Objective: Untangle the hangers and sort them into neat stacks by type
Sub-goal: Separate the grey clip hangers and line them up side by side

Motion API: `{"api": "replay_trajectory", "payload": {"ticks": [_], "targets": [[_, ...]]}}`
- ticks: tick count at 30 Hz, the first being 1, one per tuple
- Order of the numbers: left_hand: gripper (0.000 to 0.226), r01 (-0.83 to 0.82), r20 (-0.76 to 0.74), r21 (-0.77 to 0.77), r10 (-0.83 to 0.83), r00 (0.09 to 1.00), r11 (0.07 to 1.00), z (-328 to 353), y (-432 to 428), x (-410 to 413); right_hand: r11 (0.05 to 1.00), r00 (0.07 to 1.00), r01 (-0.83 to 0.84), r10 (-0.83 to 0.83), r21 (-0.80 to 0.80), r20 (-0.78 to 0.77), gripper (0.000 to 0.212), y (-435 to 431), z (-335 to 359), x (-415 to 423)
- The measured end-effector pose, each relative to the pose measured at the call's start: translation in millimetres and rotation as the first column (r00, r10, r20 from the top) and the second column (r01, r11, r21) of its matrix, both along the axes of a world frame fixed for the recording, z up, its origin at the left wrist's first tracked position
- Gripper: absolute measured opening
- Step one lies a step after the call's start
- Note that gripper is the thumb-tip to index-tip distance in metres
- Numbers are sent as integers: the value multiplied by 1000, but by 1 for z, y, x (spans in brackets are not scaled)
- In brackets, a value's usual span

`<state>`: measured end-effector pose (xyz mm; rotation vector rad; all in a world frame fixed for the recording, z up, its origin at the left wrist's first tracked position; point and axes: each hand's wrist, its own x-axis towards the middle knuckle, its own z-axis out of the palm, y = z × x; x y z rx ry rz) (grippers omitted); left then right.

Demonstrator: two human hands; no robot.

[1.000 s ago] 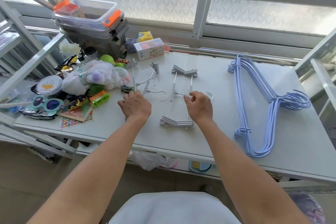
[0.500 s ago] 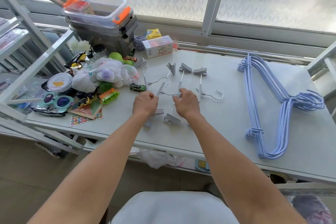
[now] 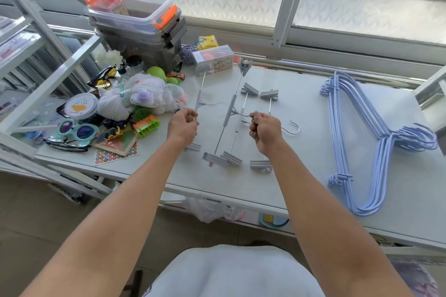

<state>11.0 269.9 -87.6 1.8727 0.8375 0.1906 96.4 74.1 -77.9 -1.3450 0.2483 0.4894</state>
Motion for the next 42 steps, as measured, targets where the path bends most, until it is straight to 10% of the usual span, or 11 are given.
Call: {"api": "replay_trajectory", "payload": {"ticks": [6, 10, 14, 21, 27, 32, 35, 42], "targets": [[29, 5, -222, 570, 148, 964, 821, 23, -18, -10, 982, 994, -12, 32, 189, -103, 23, -3, 14, 7], [54, -92, -145, 93, 105, 984, 991, 54, -25, 18, 970, 1000, 13, -13, 242, -3, 19, 6, 28, 15], [61, -31, -148, -395, -30, 989, 918, 88, -5, 21, 943, 932, 187, -259, 277, 255, 13, 21, 44, 11], [67, 143, -2, -669, -194, 981, 729, 94, -9, 25, 992, 780, 95, -126, 82, 613, 14, 30, 42, -2], [55, 184, 175, -798, -72, 982, 574, 86, 0, 28, 959, 868, -277, 220, 66, 445, 12, 13, 39, -8], [22, 244, 221, -800, -109, 969, 548, 74, 7, 24, 967, 870, -202, 250, -157, 426, 15, 13, 19, -12], [48, 220, 105, -722, -211, 972, 656, 58, 11, 21, 942, 833, -140, 279, -306, 478, 12, 20, 6, -19], [21, 175, -52, -230, -192, 980, 957, 13, 1, 21, 816, 762, 5, 371, -578, 530, 21, 32, -10, -26]]}}
